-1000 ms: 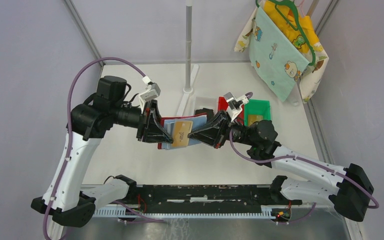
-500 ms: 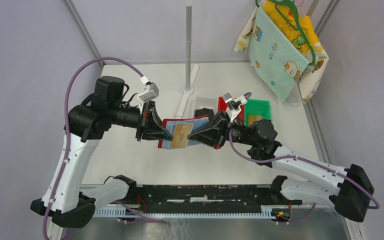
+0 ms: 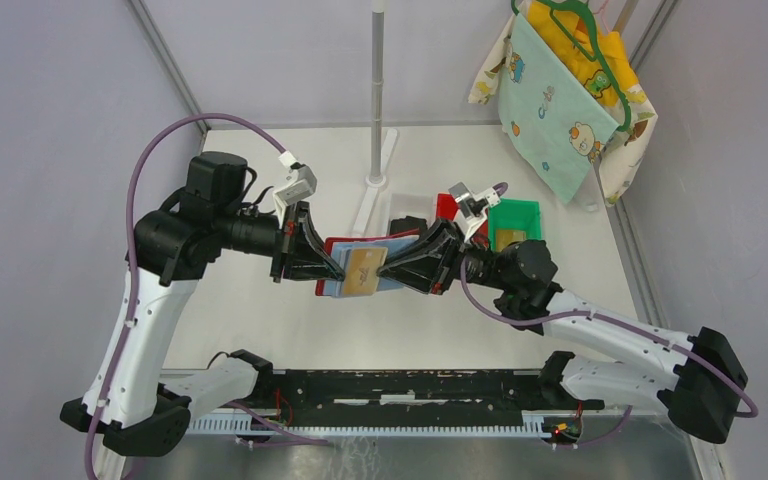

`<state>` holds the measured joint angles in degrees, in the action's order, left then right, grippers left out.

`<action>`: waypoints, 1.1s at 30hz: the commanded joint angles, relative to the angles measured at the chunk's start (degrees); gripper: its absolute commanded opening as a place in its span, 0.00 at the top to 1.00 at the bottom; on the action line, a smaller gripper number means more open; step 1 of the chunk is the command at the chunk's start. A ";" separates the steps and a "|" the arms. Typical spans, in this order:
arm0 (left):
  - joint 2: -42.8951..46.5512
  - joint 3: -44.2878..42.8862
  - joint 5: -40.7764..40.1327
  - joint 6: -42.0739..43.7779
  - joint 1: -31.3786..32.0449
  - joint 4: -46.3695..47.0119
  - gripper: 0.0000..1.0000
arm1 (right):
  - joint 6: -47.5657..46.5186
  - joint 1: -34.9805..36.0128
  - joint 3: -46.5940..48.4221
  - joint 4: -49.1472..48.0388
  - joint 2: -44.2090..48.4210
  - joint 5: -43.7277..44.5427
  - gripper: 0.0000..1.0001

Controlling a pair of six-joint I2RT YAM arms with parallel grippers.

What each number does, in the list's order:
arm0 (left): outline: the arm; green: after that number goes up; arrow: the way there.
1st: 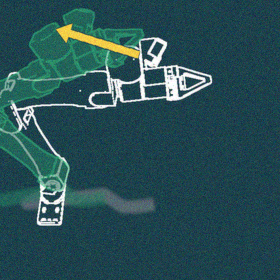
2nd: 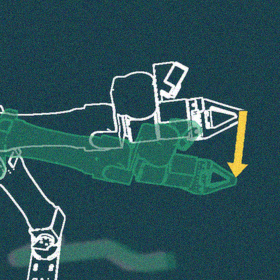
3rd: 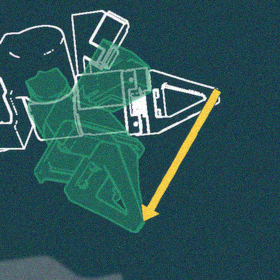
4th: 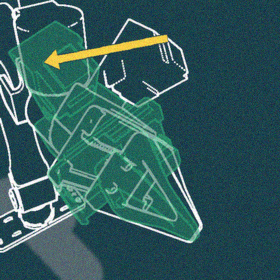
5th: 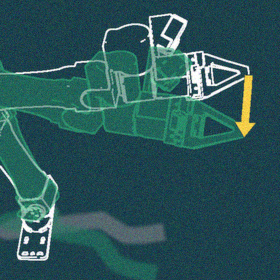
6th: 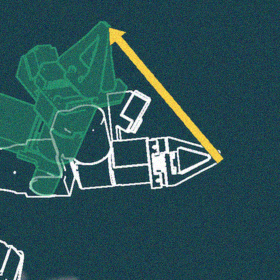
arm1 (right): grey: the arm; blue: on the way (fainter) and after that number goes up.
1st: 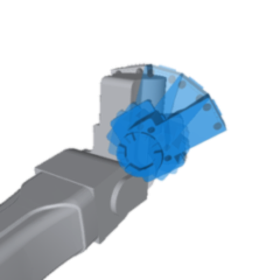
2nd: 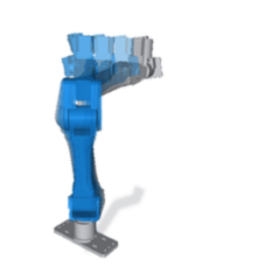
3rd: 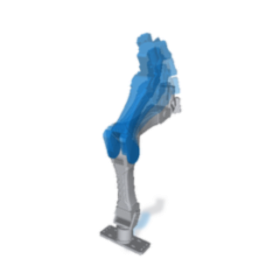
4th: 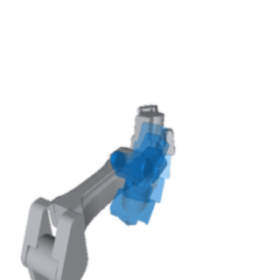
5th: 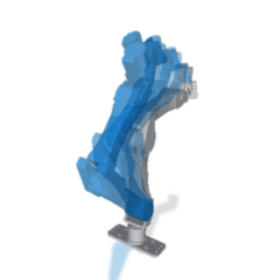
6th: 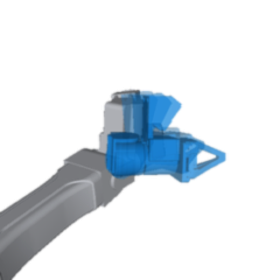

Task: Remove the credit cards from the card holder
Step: Remove the credit card from the card holder.

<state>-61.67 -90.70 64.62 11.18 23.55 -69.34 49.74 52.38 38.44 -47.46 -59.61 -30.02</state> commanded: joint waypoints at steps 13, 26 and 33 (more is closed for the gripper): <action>1.12 -3.39 3.50 0.78 0.18 0.35 0.98 | 6.21 -0.18 0.11 -12.83 -0.01 -0.96 1.00; 0.24 -4.31 4.82 -1.36 0.18 1.81 0.98 | 6.23 -0.26 -2.59 -13.83 2.60 -0.29 0.97; 0.23 -4.40 6.04 -1.73 0.11 1.95 0.98 | 9.36 -0.20 -1.97 -19.64 0.19 -1.40 0.95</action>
<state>-61.89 -92.53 67.75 10.98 23.92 -68.73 56.21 52.38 35.22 -57.82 -58.83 -30.04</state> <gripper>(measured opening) 0.070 0.036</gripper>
